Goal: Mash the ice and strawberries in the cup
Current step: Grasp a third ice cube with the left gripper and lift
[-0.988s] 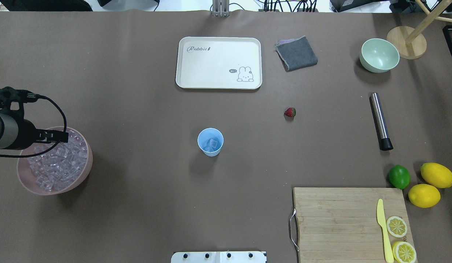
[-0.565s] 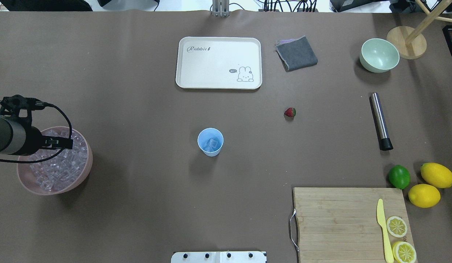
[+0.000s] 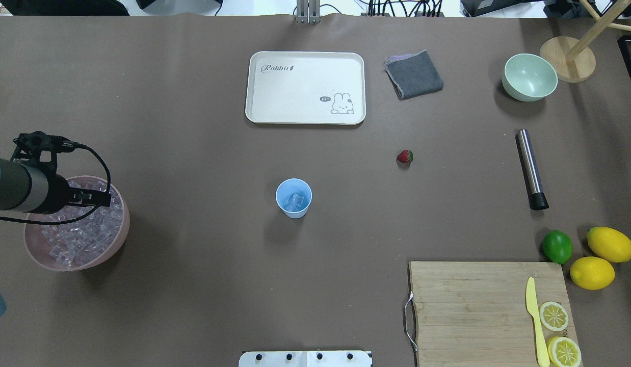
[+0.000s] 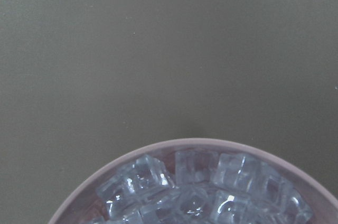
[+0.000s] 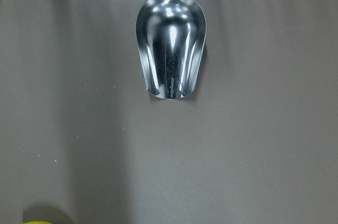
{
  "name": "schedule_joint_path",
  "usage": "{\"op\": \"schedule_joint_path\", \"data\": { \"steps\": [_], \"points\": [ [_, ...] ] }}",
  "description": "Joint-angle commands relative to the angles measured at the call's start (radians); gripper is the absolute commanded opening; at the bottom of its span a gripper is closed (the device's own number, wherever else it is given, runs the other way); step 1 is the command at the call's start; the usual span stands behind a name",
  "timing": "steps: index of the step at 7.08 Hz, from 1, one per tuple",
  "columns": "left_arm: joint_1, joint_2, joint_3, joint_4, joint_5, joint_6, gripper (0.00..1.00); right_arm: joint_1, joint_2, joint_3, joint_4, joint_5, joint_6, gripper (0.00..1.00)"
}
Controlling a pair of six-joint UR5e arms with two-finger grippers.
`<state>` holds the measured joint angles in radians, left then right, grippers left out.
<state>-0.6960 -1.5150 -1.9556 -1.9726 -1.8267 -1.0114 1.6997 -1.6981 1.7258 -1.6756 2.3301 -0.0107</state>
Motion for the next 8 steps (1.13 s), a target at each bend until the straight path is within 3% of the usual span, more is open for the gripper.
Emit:
{"op": "schedule_joint_path", "data": {
  "steps": [1,8],
  "points": [
    [0.001,-0.007,0.011,0.0,-0.002,0.002,0.97,0.001,0.0,0.001,0.001,-0.002,0.0,1.0],
    [0.0,0.006,0.009,0.0,-0.003,0.073,0.96,0.002,0.0,0.003,0.001,-0.002,0.0,1.0]
  ]
}}
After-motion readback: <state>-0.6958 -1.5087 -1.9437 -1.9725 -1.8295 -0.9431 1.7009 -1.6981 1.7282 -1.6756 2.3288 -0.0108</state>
